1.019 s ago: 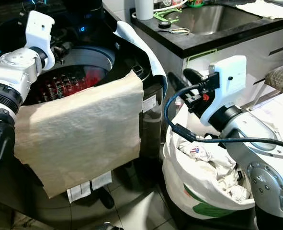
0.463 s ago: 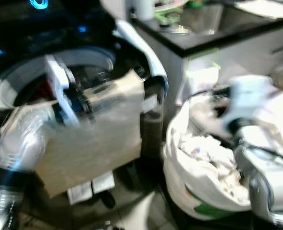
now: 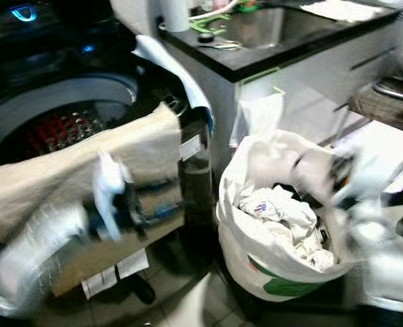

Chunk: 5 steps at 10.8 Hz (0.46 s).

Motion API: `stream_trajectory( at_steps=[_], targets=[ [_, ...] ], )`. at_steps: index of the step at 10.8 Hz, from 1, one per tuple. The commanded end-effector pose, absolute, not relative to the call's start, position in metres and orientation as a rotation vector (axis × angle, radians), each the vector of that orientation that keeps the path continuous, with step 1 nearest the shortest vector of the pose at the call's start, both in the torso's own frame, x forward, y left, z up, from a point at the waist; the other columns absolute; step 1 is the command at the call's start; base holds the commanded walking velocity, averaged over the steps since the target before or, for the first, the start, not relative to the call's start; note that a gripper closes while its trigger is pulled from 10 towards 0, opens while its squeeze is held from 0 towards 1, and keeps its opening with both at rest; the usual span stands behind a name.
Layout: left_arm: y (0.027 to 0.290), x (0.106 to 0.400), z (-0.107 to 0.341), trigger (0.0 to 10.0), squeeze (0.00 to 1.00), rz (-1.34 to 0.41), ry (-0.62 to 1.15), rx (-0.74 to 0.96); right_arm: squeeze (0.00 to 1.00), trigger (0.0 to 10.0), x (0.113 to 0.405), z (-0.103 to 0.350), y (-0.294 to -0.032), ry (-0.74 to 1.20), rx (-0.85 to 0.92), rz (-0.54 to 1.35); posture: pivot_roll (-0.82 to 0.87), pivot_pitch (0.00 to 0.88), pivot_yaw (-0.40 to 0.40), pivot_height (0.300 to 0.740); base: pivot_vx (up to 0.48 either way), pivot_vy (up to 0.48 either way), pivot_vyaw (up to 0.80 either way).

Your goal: Clothes washing

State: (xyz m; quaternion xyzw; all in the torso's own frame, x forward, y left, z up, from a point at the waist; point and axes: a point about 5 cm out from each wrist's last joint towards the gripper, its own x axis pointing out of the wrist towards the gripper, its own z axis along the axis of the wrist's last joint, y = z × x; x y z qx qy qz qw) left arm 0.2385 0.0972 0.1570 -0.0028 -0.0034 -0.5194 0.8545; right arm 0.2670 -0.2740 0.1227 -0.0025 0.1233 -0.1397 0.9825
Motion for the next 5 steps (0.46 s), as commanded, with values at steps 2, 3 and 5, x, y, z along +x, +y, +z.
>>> stream_trajectory(
  at_steps=[2,3,5],
  targets=[
    [0.102,0.25,0.146,10.0,0.0,-0.877,0.037,0.063,0.0,10.0,0.281,0.096,-0.271,0.277,0.024,-0.262,-0.06,0.047,0.146,0.74,0.0,0.0,0.0],
    [0.105,0.251,0.141,10.0,0.0,-0.832,0.065,0.069,0.19,10.0,0.286,0.08,-0.273,0.327,0.022,-0.269,-0.05,0.061,0.157,0.74,0.0,0.0,0.0],
    [0.103,0.24,0.143,10.0,0.0,-0.877,0.109,0.08,1.0,10.0,0.293,0.041,-0.263,0.517,0.002,-0.187,-0.01,0.093,0.17,0.74,0.0,0.0,0.0]
  ],
)
